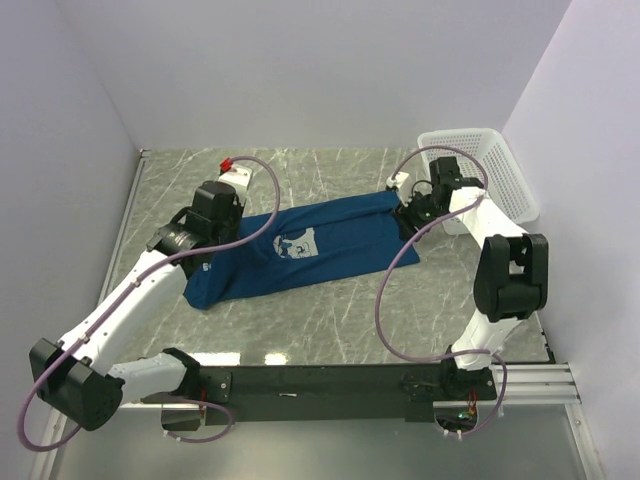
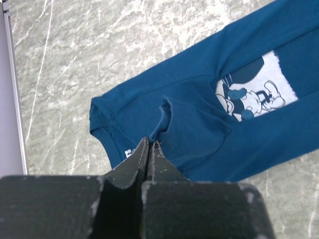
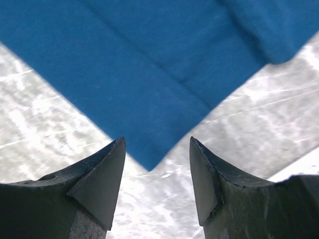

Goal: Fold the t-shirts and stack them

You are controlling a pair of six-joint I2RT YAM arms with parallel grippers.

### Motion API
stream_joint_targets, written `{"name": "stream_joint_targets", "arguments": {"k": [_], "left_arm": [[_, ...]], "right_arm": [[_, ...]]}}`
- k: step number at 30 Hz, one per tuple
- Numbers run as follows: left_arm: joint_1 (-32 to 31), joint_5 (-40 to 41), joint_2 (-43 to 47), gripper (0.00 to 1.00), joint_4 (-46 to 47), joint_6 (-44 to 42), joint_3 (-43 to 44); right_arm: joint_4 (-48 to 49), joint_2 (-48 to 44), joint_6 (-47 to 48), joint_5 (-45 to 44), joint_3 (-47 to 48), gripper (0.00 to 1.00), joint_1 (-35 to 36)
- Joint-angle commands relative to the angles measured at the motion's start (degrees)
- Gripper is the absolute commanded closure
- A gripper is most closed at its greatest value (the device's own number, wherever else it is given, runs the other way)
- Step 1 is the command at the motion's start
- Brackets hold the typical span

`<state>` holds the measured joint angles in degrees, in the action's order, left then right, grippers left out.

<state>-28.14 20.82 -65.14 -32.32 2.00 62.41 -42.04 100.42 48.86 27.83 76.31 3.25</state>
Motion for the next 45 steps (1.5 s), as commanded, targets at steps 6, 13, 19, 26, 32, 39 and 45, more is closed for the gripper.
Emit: {"name": "stream_joint_targets", "arguments": {"k": [6,13,19,26,32,39,45], "left_arm": [[1.1,-1.0,-5.1,0.99,4.6,-4.0,5.5],[1.6,-1.0,-8.7,0.99,5.6,-5.0,6.9],[1.7,-1.0,-11.1,1.00,6.9,-7.0,7.5],[1.8,-2.5,-13.9,1.00,9.2,-10.6,8.5],[1.9,-4.9,-15.7,0.99,11.0,-12.9,8.2],[2.1,-6.8,-18.1,0.99,13.4,-15.5,7.5],[2.5,-9.5,-20.9,0.99,14.9,-17.6,8.3]], "right_arm": [[1.1,-5.0,-0.1,3.1,-4.9,0.38,-0.4],[1.3,-5.8,0.0,4.0,-5.9,0.38,-0.4],[1.5,-5.9,0.1,4.4,-6.2,0.38,-0.4],[2.1,-6.1,-0.1,4.9,-7.1,0.37,-0.5],[2.2,-6.4,0.0,5.3,-7.6,0.37,-0.5],[2.2,-6.2,0.0,5.7,-7.7,0.37,-0.4],[2.2,-6.5,0.1,5.9,-7.9,0.37,-0.5]]}}
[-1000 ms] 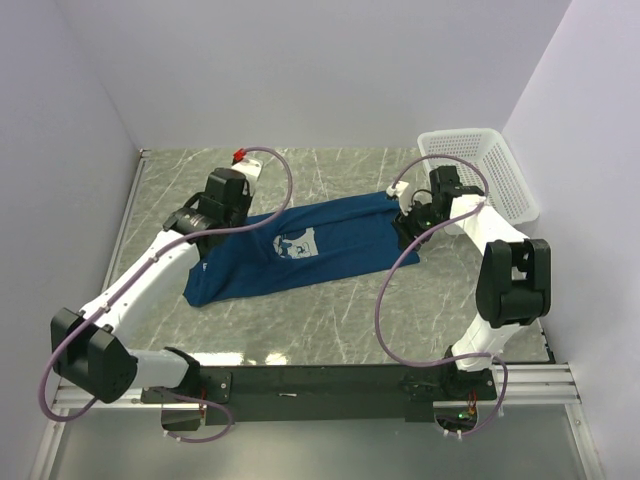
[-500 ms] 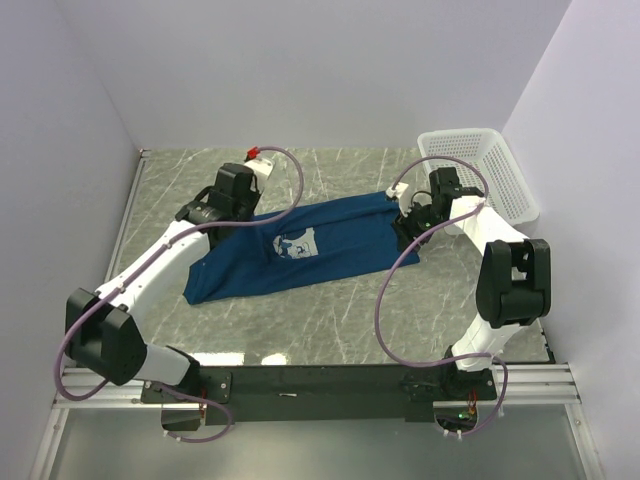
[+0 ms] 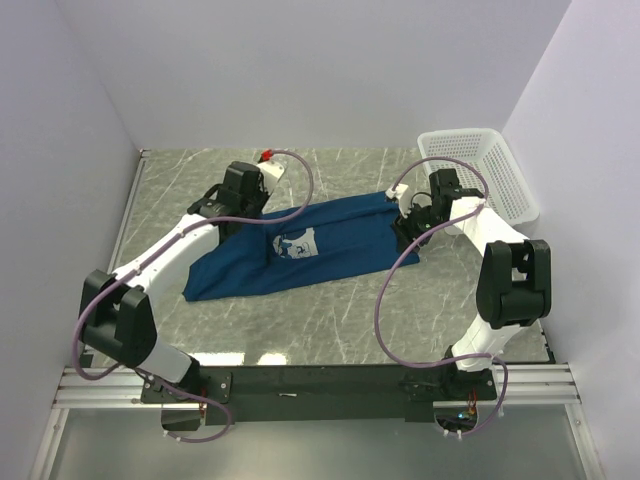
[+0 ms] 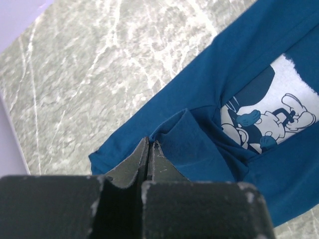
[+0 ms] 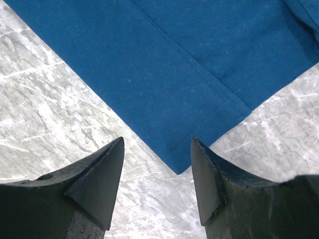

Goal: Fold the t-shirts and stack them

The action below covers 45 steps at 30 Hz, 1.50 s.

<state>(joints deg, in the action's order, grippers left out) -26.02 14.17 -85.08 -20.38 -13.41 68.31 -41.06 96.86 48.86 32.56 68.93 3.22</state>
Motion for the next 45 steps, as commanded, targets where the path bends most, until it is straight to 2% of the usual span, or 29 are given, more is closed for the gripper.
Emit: {"name": "stream_joint_targets", "arguments": {"k": [1,12,18,37,41,45], "left_arm": [[0.4,-3.2,-1.8,1.00,3.0,-2.4,2.6],[1.2,-2.7,-7.4,0.99,2.6,-1.4,5.1],[2.8,2.3,-6.2,0.99,5.9,-0.4,1.7],[6.9,3.1,-10.3,0.99,10.5,2.9,-3.4],[7.0,4.5,-8.6,0.99,11.6,4.6,-6.3],[7.2,6.6,-2.8,0.99,12.7,9.4,-10.2]], "right_arm": [[1.2,-3.1,0.1,1.2,-0.5,0.37,-0.5],[1.3,-4.0,0.2,1.7,-1.4,0.36,-0.5],[1.3,-4.5,0.2,2.2,-1.5,0.36,-0.4],[-1.2,-5.5,2.5,4.2,-1.5,0.36,-0.3],[-1.2,-5.7,2.6,4.4,-1.7,0.35,-0.3],[-1.3,-5.7,2.6,4.8,-1.8,0.35,0.0]]}}
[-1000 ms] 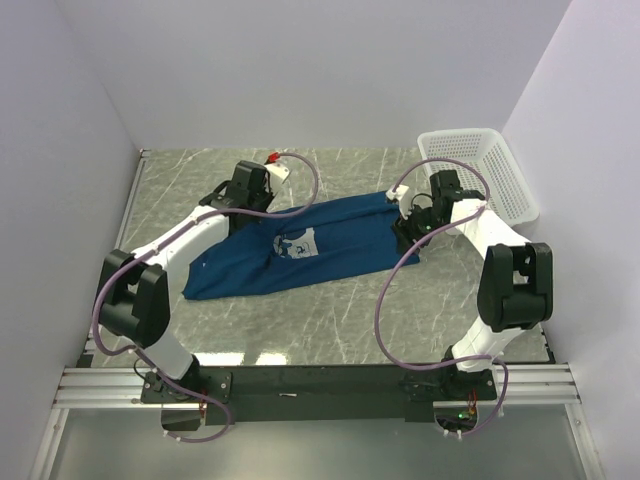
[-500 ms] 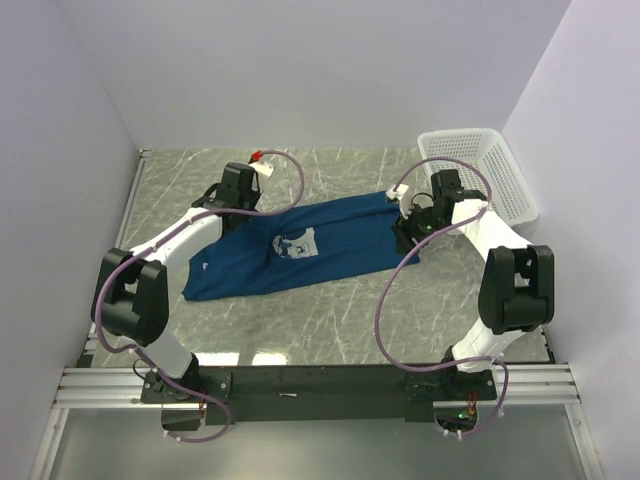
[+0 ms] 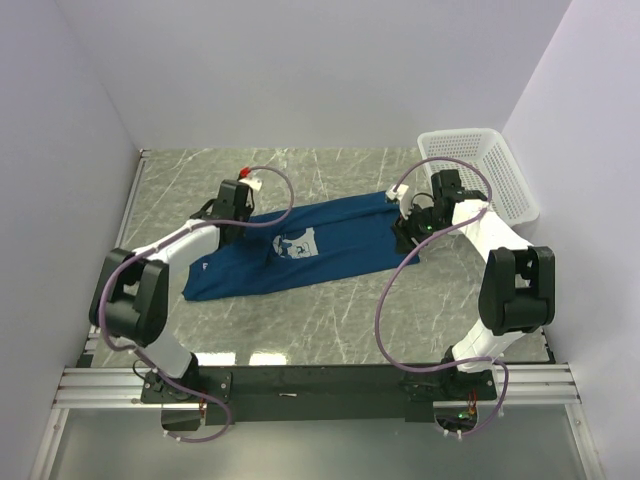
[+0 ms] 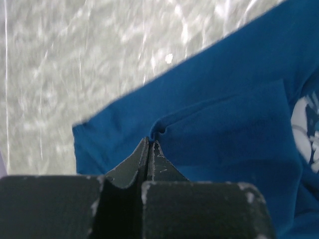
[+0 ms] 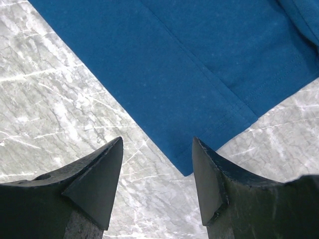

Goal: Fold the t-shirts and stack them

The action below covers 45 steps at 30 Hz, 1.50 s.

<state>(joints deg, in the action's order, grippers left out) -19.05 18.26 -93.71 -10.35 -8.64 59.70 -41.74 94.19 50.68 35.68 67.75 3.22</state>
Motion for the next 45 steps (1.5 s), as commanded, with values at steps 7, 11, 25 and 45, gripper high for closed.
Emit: {"name": "stream_joint_targets", "arguments": {"k": [7,11,25,45], "left_arm": [[0.5,7.0,11.4,0.99,-3.4,13.6,-5.6],[0.9,8.0,12.8,0.99,-6.3,16.6,-7.3],[1.8,9.0,8.6,0.99,-21.3,22.2,-4.8],[2.1,7.4,8.9,0.99,-32.5,30.4,-3.9]], "right_arm": [[-0.5,-3.1,0.6,1.8,-0.9,0.35,0.9],[-0.5,-3.3,0.7,1.7,-0.9,0.35,1.3],[-4.8,-1.2,1.6,-4.5,4.5,0.33,19.4],[-5.7,17.2,-17.2,13.3,27.4,0.33,30.9]]}}
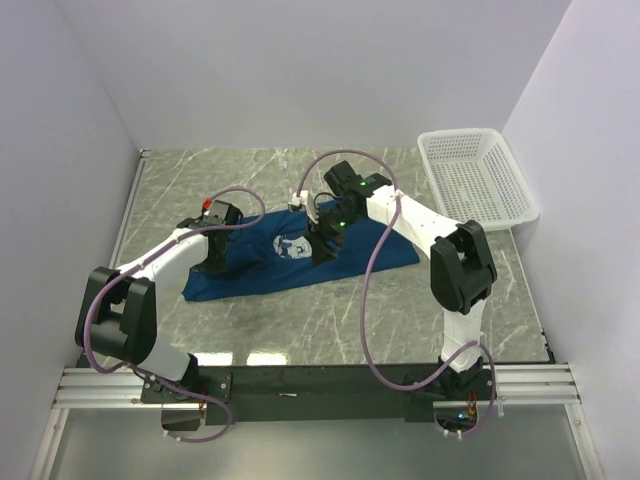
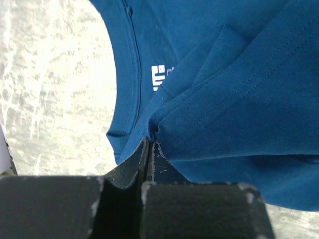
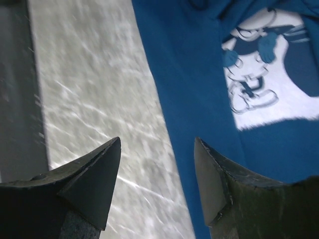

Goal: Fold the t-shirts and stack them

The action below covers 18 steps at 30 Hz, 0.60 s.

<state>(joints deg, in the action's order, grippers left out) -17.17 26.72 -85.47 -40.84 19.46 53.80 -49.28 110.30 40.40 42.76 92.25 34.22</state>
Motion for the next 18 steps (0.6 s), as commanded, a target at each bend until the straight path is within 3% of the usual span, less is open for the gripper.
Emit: {"name": "stream_joint_targets", "arguments": {"k": [1,2,4,6,11,18], "left_arm": [[0.2,-0.7,1.1,0.99,-2.2,3.0,2.0],[0.2,-0.1,1.4,0.96,-2.4,3.5,2.3],[0.3,2.4,2.1,0.78,-2.8,4.5,3.1],[0.4,3.2,5.4,0.63,-2.4,6.0,3.6],[3.0,1.7,17.4,0.58,-1.7,7.4,4.6],[4.6,-6.8,38.4,0.39,7.1,9.9,-0.9]], "right_arm": [[3.1,1.5,-8.3,7.3,3.2,0.32,-0.2],[3.9,2.3,-10.7,8.2,3.6,0.32,0.0],[6.8,2.9,-13.3,10.6,3.6,0.20,0.0],[10.1,3.9,-17.9,11.5,4.0,0.16,-0.2],[17.0,7.0,-28.7,8.7,5.7,0.11,0.3],[23.3,12.0,-34.9,5.1,12.8,0.10,3.2]]}}
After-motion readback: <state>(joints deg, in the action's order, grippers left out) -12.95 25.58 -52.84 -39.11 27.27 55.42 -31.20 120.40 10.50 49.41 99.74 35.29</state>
